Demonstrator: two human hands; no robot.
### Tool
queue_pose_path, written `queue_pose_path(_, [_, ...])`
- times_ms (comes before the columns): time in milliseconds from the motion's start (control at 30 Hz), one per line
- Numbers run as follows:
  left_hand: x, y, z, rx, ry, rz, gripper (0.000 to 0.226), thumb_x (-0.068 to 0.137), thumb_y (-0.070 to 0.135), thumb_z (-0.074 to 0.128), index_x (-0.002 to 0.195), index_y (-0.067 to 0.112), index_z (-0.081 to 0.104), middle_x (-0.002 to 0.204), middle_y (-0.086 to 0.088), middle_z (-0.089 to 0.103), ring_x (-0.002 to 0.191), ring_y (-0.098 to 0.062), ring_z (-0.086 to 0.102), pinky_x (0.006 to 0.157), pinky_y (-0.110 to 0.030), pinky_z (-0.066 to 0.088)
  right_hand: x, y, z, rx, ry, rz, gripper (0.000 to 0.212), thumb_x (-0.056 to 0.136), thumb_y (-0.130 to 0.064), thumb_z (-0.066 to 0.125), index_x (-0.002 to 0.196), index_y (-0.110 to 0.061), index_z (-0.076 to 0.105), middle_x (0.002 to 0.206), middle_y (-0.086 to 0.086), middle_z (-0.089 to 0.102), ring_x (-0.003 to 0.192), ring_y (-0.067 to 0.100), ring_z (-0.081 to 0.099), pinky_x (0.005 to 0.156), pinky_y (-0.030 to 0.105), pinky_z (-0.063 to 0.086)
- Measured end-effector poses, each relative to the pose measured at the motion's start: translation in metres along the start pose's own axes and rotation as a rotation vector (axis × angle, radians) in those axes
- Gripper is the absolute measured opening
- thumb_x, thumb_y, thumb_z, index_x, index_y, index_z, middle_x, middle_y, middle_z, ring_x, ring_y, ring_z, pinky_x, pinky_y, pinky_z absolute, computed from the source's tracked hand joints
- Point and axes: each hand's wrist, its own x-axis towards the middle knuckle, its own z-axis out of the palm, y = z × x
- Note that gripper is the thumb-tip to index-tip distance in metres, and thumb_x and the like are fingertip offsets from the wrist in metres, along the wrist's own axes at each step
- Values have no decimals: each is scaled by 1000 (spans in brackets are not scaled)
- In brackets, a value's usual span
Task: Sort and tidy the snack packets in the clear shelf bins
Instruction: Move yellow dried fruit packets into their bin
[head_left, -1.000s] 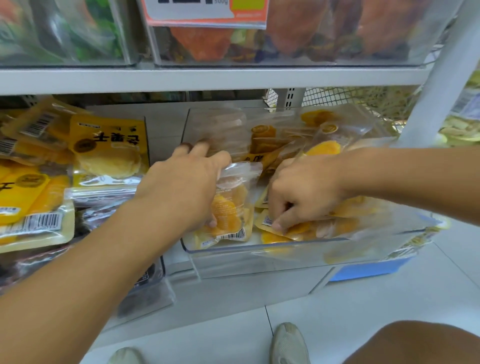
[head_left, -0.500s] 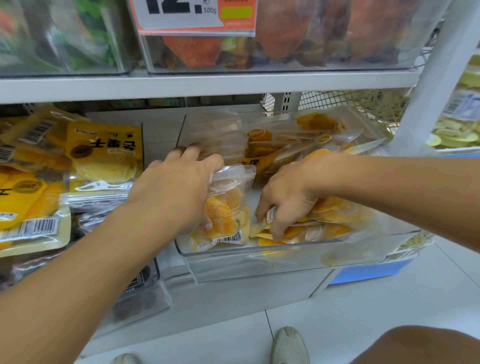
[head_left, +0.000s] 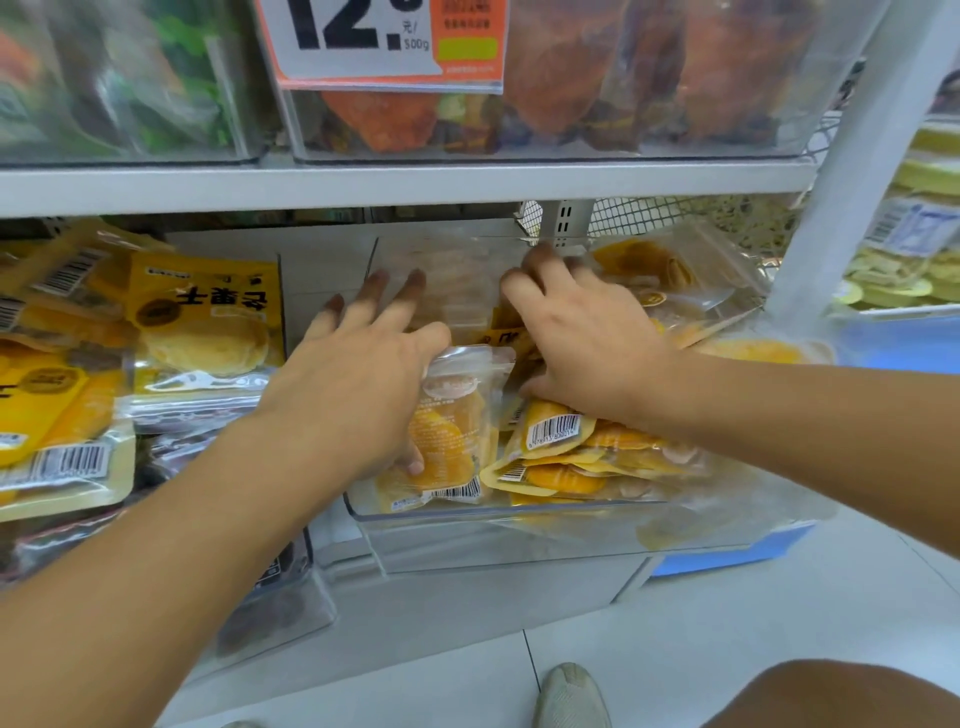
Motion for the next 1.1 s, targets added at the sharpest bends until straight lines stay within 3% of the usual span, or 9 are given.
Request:
queue_pose_path(67, [0,0,-1,-4,3,7,104,55,58,88,138,33,31,168,-4,-12,155,-27,-8,124,-49,10,6,-1,0,-184,59,-3,117,51,-58,88,146,-20,31,147,12,33,130,37,37,97,49,41])
queue_pose_path(167, [-1,-1,-2,-19,-4,5,107,56,56,89,142,33,30,168,-4,-12,155,-26,-6,125,-49,9,25,6,7,-234,-162,22,123,56,-74,78,153,-24,21,161,14,12,148,40,9,117,60,16])
queue_pose_path(367, [0,0,-2,-22,-1,14,107,56,55,89,142,33,30,168,-2,-10,155,-25,-5,126,-47,10,48,16,9,-81,-406,-67,74,64,-84,64,118,-35,57,113,3,43,103,30,51,91,43,44])
queue_pose_path(567, [-2,0,-1,-30,24,-5,103,56,56,90,139,33,34,167,-2,4,155,-26,3,124,-47,12,58,-4,9,-106,-407,-183,34,94,-40,57,113,-13,62,116,11,64,100,33,62,83,36,51])
queue_pose_path(667, [-2,0,-1,-54,23,-44,96,57,55,91,134,34,39,165,-3,13,153,-28,11,123,-47,17,55,6,6,-127,-432,-327,8,91,-26,59,88,-19,63,94,7,64,84,32,60,71,31,46])
queue_pose_path(733, [-2,-1,1,-59,24,-56,95,58,54,90,135,33,39,167,-2,9,153,-30,10,123,-47,17,44,19,3,-89,-470,-470,8,83,-17,61,85,-17,69,83,2,66,79,31,63,64,30,46])
queue_pose_path(867, [0,-2,1,-47,13,-64,95,60,55,89,136,32,37,168,-5,5,155,-30,4,124,-48,14,25,47,-12,210,-537,-641,34,80,-7,64,104,-25,79,113,-11,74,105,9,65,86,28,53])
queue_pose_path(1000, [0,1,-2,-42,-21,-62,95,59,54,90,135,31,38,168,-8,4,155,-32,2,124,-50,14,24,41,-14,424,-851,-368,41,86,3,58,114,-20,77,134,-10,64,123,2,55,102,12,37])
queue_pose_path(1100, [2,6,-5,-13,-29,-60,100,56,53,92,137,27,38,168,-8,1,154,-33,0,124,-52,13,22,21,-11,688,-919,-142,20,91,-14,61,101,-11,79,120,3,69,108,16,64,99,30,49])
